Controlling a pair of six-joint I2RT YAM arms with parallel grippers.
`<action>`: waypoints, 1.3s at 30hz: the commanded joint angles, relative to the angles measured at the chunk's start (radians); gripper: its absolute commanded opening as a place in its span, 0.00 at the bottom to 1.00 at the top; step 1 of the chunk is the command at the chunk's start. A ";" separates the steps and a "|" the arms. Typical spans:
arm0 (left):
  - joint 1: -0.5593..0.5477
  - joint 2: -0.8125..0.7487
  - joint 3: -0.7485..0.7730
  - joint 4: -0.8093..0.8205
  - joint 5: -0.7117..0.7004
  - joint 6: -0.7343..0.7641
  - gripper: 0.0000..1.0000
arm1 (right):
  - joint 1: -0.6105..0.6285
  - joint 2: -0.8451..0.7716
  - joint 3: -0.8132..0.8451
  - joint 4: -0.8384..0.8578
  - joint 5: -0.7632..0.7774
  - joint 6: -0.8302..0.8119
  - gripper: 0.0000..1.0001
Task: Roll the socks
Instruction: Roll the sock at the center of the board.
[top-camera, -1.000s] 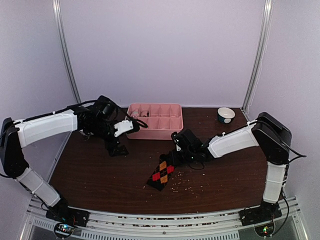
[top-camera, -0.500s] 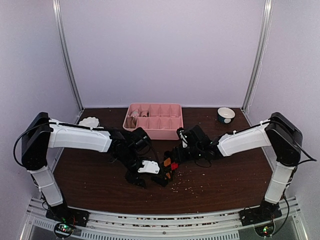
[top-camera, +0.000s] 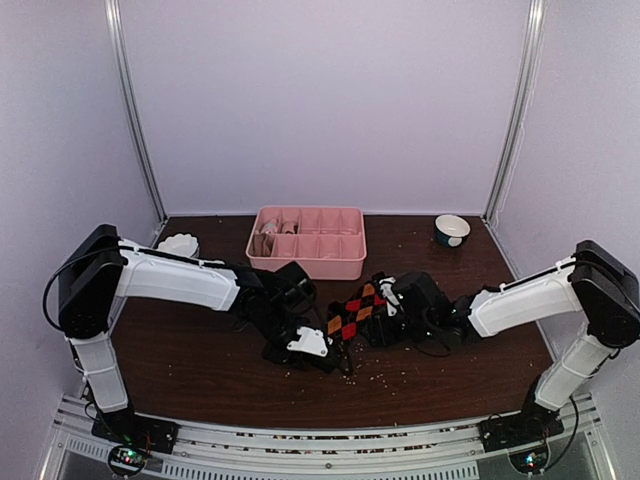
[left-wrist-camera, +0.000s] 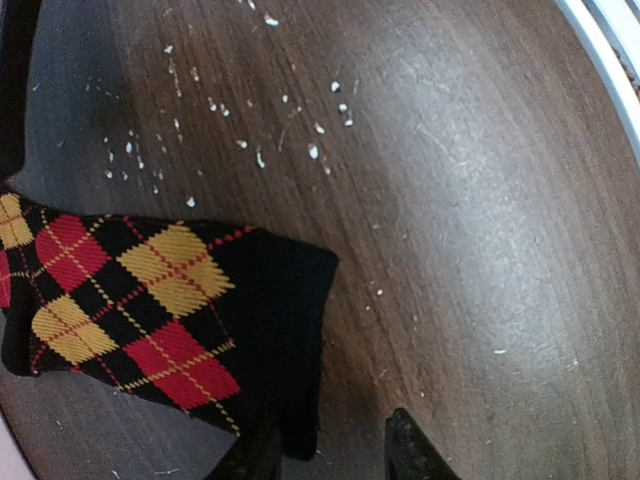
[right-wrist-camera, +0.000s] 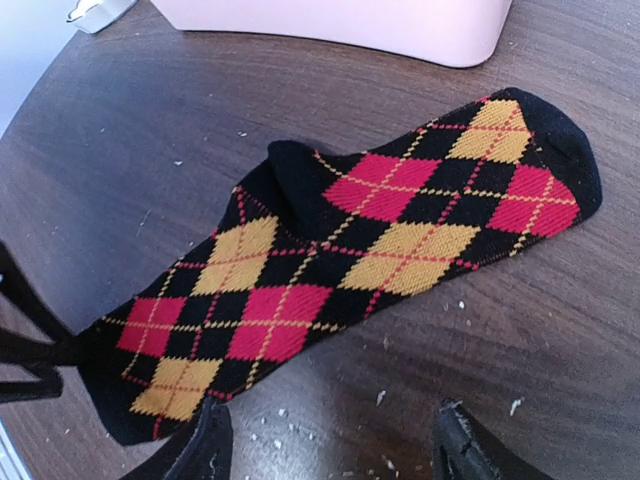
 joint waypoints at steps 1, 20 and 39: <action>-0.006 0.031 0.021 0.044 -0.042 0.031 0.36 | 0.016 -0.075 -0.037 0.072 0.011 -0.006 0.69; -0.007 0.070 0.071 0.017 -0.090 0.072 0.45 | 0.074 -0.063 -0.081 0.106 0.002 -0.017 0.67; 0.000 0.154 0.128 -0.070 -0.061 0.038 0.00 | 0.122 -0.143 -0.271 0.364 0.022 -0.062 0.70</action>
